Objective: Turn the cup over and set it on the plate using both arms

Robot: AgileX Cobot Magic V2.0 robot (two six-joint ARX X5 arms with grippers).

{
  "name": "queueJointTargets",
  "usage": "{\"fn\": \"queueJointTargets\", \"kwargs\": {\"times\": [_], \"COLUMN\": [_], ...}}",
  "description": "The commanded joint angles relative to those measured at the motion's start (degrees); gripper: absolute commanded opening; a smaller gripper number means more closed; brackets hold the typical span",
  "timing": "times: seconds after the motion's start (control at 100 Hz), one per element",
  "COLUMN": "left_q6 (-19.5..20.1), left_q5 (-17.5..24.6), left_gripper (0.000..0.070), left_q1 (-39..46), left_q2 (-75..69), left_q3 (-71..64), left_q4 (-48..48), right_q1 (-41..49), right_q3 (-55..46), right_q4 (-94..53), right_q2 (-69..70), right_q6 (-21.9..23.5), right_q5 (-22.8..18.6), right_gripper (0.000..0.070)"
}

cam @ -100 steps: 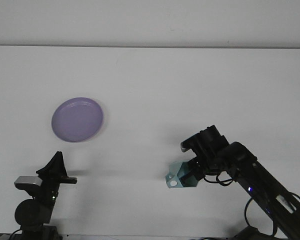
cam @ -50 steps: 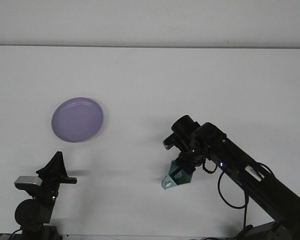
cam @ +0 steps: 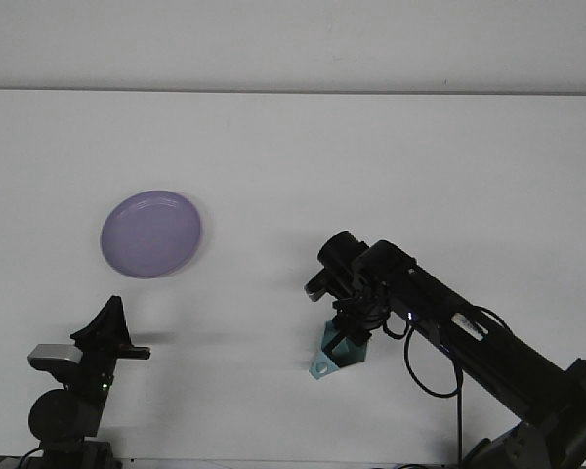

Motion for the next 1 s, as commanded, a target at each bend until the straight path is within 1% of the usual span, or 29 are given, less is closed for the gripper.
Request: {"fn": "queueJointTargets", "kwargs": {"times": [0.0,0.05,0.08,0.11,0.17,0.28,0.48,0.58,0.64,0.77,0.89,0.99], "left_q6": [0.35,0.33,0.33,0.33,0.33,0.2,-3.17,-3.52,-5.38,-9.18,-9.11,-9.11], "left_q5": [-0.15,-0.15,-0.15,-0.15,-0.15,-0.15,1.09,5.29,7.78,11.1,15.72,18.64], "left_gripper": [0.0013,0.0013,0.0013,0.0013,0.0013,0.0013,0.0012,0.0013,0.0013,0.0013,0.0013,0.0013], "left_q1": [-0.11,-0.11,-0.11,-0.11,-0.11,-0.11,-0.11,-0.11,-0.11,-0.11,-0.13,-0.15], "left_q2": [-0.04,-0.04,-0.04,-0.04,-0.04,-0.04,-0.04,0.04,0.2,1.57,4.15,7.45], "left_q3": [-0.61,-0.61,-0.61,-0.61,-0.61,-0.57,0.52,1.6,2.54,6.05,10.71,15.19], "left_q4": [0.52,0.55,0.52,0.52,0.55,0.55,0.59,0.5,0.04,-3.63,-5.97,-6.45], "right_q1": [0.57,0.57,0.57,0.57,0.57,0.07,-2.32,-4.15,-5.42,-8.37,-11.04,-12.28], "right_q3": [1.25,1.25,1.25,1.25,1.42,2.78,6.84,7.91,7.89,7.48,3.63,-3.23], "right_q4": [0.11,0.13,0.15,0.13,-0.17,-1.46,-1.97,-0.79,1.73,8.2,16.59,25.46], "right_q2": [1.01,1.01,1.01,1.01,0.98,0.83,-3.52,-7.74,-10.64,-17.29,-24.46,-31.02], "right_q6": [-0.72,-1.11,-1.7,-2.23,-3.39,-3.43,-2.54,-1.86,-1.22,-0.33,0.2,0.31], "right_q5": [-0.04,-0.04,-0.07,-0.09,-0.04,0.02,0.02,0.02,0.02,0.02,0.02,0.09], "right_gripper": [0.0167,0.0249,0.0278,0.0293,0.0294,0.0294,0.0294,0.0293,0.0293,0.0293,0.0291,0.0287]}}
